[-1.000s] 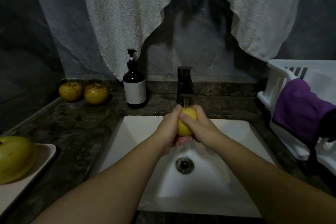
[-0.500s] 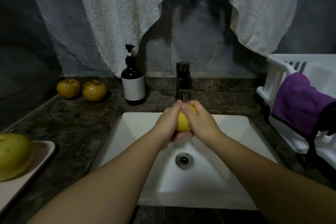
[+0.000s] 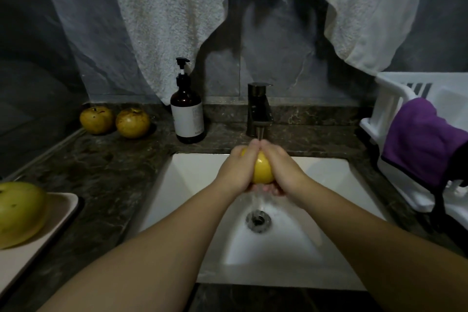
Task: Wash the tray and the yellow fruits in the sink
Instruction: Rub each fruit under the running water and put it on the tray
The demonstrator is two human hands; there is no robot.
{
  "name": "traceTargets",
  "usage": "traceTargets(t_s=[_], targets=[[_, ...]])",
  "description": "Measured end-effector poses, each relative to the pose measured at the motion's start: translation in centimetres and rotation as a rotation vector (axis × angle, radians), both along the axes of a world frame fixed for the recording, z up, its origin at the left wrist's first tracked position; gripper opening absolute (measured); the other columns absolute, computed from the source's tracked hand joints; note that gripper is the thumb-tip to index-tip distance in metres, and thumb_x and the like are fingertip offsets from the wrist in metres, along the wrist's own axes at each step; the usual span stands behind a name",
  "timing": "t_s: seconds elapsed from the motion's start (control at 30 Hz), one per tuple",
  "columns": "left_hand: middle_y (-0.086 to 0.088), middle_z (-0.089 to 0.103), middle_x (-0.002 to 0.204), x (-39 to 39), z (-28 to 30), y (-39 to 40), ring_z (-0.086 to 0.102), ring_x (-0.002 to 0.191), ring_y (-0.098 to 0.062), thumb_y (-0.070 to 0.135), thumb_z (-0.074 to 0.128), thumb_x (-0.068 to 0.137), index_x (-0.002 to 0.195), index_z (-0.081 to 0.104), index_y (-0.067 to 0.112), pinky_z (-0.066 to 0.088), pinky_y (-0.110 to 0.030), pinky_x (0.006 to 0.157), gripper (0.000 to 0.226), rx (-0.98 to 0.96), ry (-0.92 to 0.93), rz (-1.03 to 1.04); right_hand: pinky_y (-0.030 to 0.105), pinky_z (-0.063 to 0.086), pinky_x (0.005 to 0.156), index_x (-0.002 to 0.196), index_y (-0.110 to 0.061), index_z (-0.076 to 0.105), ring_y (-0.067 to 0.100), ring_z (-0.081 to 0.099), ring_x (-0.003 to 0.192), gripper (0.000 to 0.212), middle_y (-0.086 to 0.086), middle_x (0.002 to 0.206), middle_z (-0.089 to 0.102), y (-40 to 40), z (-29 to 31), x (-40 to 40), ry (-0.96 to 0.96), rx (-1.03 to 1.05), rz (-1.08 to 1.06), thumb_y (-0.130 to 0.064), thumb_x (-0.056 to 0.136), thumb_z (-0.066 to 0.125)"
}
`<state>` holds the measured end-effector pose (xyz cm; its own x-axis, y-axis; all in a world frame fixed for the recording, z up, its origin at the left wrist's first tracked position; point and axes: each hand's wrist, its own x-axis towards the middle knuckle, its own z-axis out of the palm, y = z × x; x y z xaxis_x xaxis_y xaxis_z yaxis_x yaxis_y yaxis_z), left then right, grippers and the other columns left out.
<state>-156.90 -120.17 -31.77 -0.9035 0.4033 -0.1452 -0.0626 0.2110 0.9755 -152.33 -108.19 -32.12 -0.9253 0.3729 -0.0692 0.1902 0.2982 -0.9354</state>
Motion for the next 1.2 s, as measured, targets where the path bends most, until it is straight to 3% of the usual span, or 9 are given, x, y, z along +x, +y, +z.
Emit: traceTargets(t_s=[0.13, 0.27, 0.37, 0.47, 0.6, 0.7, 0.83, 0.97, 1.2], targets=[[-0.012, 0.070, 0.100, 0.07, 0.17, -0.01, 0.075, 0.072, -0.024, 0.073, 0.043, 0.098, 0.120, 0.060, 0.028, 0.059, -0.034, 0.057, 0.052, 0.080, -0.107, -0.009, 0.036, 0.059, 0.060, 0.112, -0.046, 0.055, 0.016, 0.069, 0.081, 0.052, -0.002, 0.100, 0.067, -0.24, 0.24, 0.10, 0.074, 0.099, -0.043, -0.084, 0.079, 0.041], [-0.001, 0.069, 0.102, -0.22, -0.43, 0.16, 0.070, 0.090, -0.020, 0.071, 0.041, 0.099, 0.114, 0.058, 0.033, 0.062, -0.045, 0.083, 0.044, -0.063, 0.139, 0.031, 0.025, 0.046, 0.044, 0.112, -0.031, 0.061, 0.019, 0.065, 0.058, 0.065, 0.009, 0.082, 0.069, 0.12, -0.24, 0.14, -0.128, -0.053, -0.005, -0.084, 0.088, 0.033], [-0.006, 0.076, 0.085, 0.12, -0.01, 0.00, 0.073, 0.070, -0.021, 0.075, 0.035, 0.098, 0.113, 0.060, 0.029, 0.061, -0.035, 0.063, 0.054, -0.011, -0.025, -0.019, 0.039, 0.060, 0.056, 0.119, -0.036, 0.056, 0.022, 0.069, 0.079, 0.050, 0.005, 0.102, 0.067, 0.09, 0.01, -0.11, -0.003, 0.052, -0.063, -0.076, 0.093, 0.040], [-0.006, 0.072, 0.098, 0.16, 0.09, 0.21, 0.073, 0.082, -0.024, 0.077, 0.038, 0.093, 0.117, 0.058, 0.029, 0.064, -0.046, 0.075, 0.057, -0.075, 0.091, -0.009, 0.026, 0.048, 0.043, 0.124, -0.032, 0.052, 0.022, 0.069, 0.068, 0.058, 0.013, 0.099, 0.071, 0.08, 0.24, 0.05, -0.105, -0.065, -0.039, -0.078, 0.094, 0.034], [-0.007, 0.072, 0.094, 0.30, 0.11, 0.26, 0.072, 0.078, -0.024, 0.071, 0.034, 0.100, 0.114, 0.062, 0.027, 0.059, -0.038, 0.064, 0.053, -0.036, 0.016, -0.010, 0.033, 0.050, 0.066, 0.126, -0.035, 0.054, 0.018, 0.062, 0.091, 0.056, 0.000, 0.111, 0.061, 0.00, 0.30, 0.19, 0.024, 0.177, -0.101, -0.076, 0.093, 0.035], [-0.003, 0.067, 0.110, 0.02, -0.02, 0.39, 0.067, 0.102, -0.027, 0.071, 0.037, 0.100, 0.123, 0.058, 0.028, 0.054, -0.039, 0.082, 0.052, -0.149, 0.214, 0.073, 0.023, 0.043, 0.046, 0.123, -0.028, 0.057, 0.020, 0.066, 0.064, 0.061, 0.008, 0.090, 0.068, -0.03, 0.22, -0.04, -0.098, -0.131, -0.074, -0.078, 0.094, 0.034], [-0.009, 0.068, 0.090, 0.19, 0.13, 0.00, 0.069, 0.065, -0.023, 0.076, 0.034, 0.098, 0.115, 0.061, 0.025, 0.053, -0.030, 0.055, 0.061, -0.032, -0.115, 0.009, 0.039, 0.059, 0.066, 0.128, -0.033, 0.053, 0.023, 0.067, 0.089, 0.052, 0.004, 0.113, 0.062, -0.17, 0.17, 0.04, 0.026, 0.085, -0.092, -0.072, 0.095, 0.042], [-0.009, 0.068, 0.112, -0.15, -0.35, 0.29, 0.070, 0.098, -0.029, 0.075, 0.041, 0.096, 0.126, 0.055, 0.025, 0.059, -0.048, 0.091, 0.060, -0.114, 0.099, 0.053, 0.026, 0.050, 0.045, 0.121, -0.031, 0.054, 0.026, 0.072, 0.072, 0.052, 0.014, 0.105, 0.068, -0.28, 0.33, 0.15, -0.094, -0.191, -0.057, -0.075, 0.095, 0.041], [-0.008, 0.066, 0.114, 0.05, -0.12, 0.34, 0.070, 0.096, -0.027, 0.076, 0.041, 0.096, 0.125, 0.054, 0.028, 0.061, -0.043, 0.083, 0.058, -0.083, 0.071, 0.021, 0.033, 0.055, 0.049, 0.124, -0.028, 0.055, 0.025, 0.073, 0.074, 0.061, 0.012, 0.097, 0.071, 0.37, 0.18, 0.09, -0.108, -0.200, -0.057, -0.078, 0.091, 0.044]])
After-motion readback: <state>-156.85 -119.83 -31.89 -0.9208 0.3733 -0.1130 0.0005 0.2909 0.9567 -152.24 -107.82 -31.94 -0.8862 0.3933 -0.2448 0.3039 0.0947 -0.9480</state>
